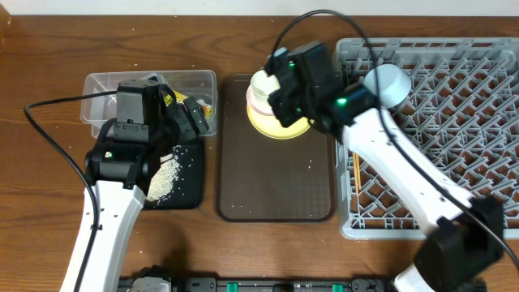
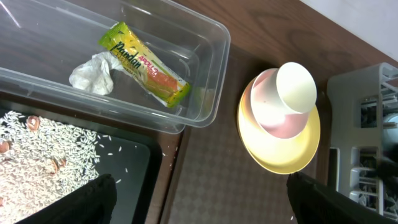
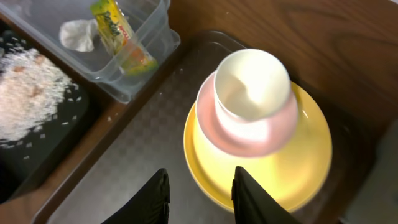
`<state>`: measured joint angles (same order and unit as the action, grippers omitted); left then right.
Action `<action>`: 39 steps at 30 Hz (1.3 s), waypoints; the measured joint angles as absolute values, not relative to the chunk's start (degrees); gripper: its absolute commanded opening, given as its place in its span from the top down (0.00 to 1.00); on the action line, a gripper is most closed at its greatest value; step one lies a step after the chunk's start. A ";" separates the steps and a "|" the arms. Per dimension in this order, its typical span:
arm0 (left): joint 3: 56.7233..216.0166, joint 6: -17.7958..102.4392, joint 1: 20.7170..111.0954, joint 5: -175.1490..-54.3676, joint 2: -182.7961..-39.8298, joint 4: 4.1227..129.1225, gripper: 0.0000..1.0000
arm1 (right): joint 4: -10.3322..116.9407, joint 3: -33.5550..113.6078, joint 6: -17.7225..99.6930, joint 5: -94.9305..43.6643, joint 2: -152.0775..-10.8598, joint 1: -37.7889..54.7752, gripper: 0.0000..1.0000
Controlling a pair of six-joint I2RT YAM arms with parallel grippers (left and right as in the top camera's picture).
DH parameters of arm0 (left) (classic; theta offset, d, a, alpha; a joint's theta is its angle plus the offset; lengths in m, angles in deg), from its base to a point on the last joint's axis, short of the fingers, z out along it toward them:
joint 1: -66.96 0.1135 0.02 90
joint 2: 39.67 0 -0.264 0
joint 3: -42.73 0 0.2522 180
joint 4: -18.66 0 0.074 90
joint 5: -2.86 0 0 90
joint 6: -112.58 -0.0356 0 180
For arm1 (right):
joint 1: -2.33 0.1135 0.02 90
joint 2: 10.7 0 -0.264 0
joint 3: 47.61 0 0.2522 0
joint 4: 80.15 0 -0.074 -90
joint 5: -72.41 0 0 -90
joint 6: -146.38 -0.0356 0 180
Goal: Sort waste into correct bins and load items into the dishwasher rack
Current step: 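Move the right gripper over the stack and grasp the white cup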
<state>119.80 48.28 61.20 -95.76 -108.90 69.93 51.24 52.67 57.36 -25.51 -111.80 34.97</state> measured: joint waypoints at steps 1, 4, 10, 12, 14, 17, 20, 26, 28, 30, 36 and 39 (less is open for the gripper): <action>119.80 48.28 61.20 -95.76 -108.92 69.96 0.10 | 52.27 52.67 57.51 -25.40 -112.87 35.30 0.67; 119.80 48.28 61.20 -95.76 -108.90 69.93 0.10 | 56.88 52.67 57.79 -24.81 -116.12 35.74 0.65; 119.80 48.28 61.20 -95.76 -108.90 69.93 0.10 | 65.95 52.65 59.35 -23.63 -121.96 36.46 0.61; 119.80 48.28 61.20 -95.76 -108.90 70.17 0.10 | 69.23 52.65 60.02 -23.17 -123.75 36.68 0.59; 119.80 48.28 61.20 -95.74 -108.90 70.35 0.10 | 71.92 52.65 60.28 -21.80 -124.95 36.77 0.59; 119.80 48.28 61.20 -95.76 -108.90 70.41 0.10 | 74.89 52.65 61.09 -20.03 -126.77 36.77 0.60; 119.80 48.28 61.20 -95.76 -108.92 70.46 0.10 | 75.67 52.65 61.81 -19.02 -127.95 36.77 0.61; 119.80 48.28 61.20 -95.76 -108.90 70.48 0.10 | 74.19 52.65 62.75 -18.13 -129.06 36.77 0.66; 119.80 48.28 61.17 -95.76 -108.90 70.50 0.10 | 72.86 52.65 62.89 -17.99 -129.08 36.77 0.66; 119.80 48.28 61.20 -95.76 -108.90 70.52 0.10 | 71.35 52.65 62.93 -17.95 -129.08 36.77 0.67; 119.80 48.28 61.20 -95.76 -108.92 70.55 0.10 | 67.17 52.65 63.52 -17.43 -129.08 36.77 0.75; 119.80 48.28 61.20 -95.76 -108.90 70.55 0.10 | 66.82 52.65 63.78 -16.38 -129.08 36.77 0.80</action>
<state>119.80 48.28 61.20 -95.76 -108.90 70.55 66.82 52.65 63.78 -16.38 -129.08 36.77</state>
